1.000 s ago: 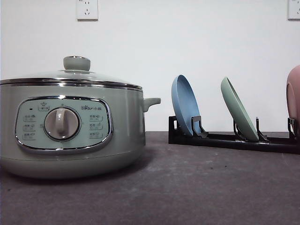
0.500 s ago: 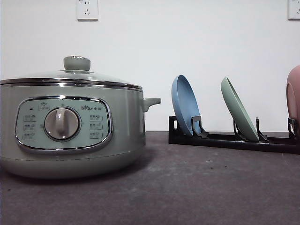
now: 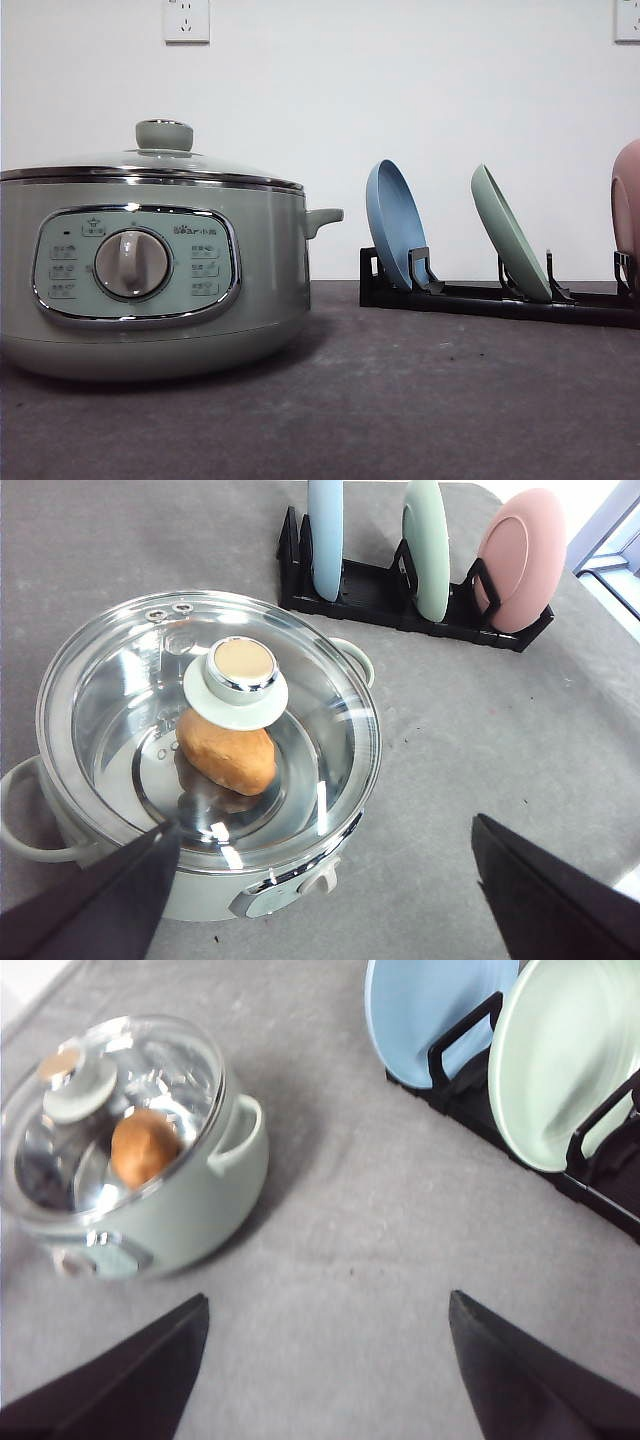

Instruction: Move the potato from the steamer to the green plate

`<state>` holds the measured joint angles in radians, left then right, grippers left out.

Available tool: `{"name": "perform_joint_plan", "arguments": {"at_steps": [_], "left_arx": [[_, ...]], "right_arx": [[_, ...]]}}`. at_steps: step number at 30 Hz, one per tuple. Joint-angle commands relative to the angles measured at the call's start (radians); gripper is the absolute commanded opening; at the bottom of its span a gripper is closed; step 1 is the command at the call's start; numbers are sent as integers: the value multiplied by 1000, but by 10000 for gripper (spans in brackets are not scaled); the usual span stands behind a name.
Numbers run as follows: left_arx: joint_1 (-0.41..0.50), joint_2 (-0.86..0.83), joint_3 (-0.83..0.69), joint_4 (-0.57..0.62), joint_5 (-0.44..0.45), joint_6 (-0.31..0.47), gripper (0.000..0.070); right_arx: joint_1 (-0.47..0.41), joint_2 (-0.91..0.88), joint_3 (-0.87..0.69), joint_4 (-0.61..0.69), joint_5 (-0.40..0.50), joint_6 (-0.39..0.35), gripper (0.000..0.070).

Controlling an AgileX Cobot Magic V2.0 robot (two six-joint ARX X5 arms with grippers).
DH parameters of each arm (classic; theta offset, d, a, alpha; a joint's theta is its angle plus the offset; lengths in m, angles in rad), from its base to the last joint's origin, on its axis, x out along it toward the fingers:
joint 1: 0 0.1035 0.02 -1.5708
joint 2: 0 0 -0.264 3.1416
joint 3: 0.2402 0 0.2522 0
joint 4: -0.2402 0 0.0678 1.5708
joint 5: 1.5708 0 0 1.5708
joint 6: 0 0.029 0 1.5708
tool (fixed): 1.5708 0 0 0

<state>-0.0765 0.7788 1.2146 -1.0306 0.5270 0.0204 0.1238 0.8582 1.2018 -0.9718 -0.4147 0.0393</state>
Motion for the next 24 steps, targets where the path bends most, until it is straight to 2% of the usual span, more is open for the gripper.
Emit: {"name": "perform_joint_plan", "arguments": {"at_steps": [1, 9, 12, 24], "left_arx": [[-2, 5, 22, 4, 5, 8, 596], [-2, 5, 22, 4, 5, 8, 596], [-2, 5, 22, 3, 5, 8, 595], [-2, 5, 22, -2, 5, 9, 595]], "right_arx": [[3, 23, 24, 31, 2, 49, 481], [3, 162, 30, 191, -2, 132, 480], [3, 250, 64, 228, -2, 140, 480], [3, 671, 376, 239, 6, 136, 480]]}}
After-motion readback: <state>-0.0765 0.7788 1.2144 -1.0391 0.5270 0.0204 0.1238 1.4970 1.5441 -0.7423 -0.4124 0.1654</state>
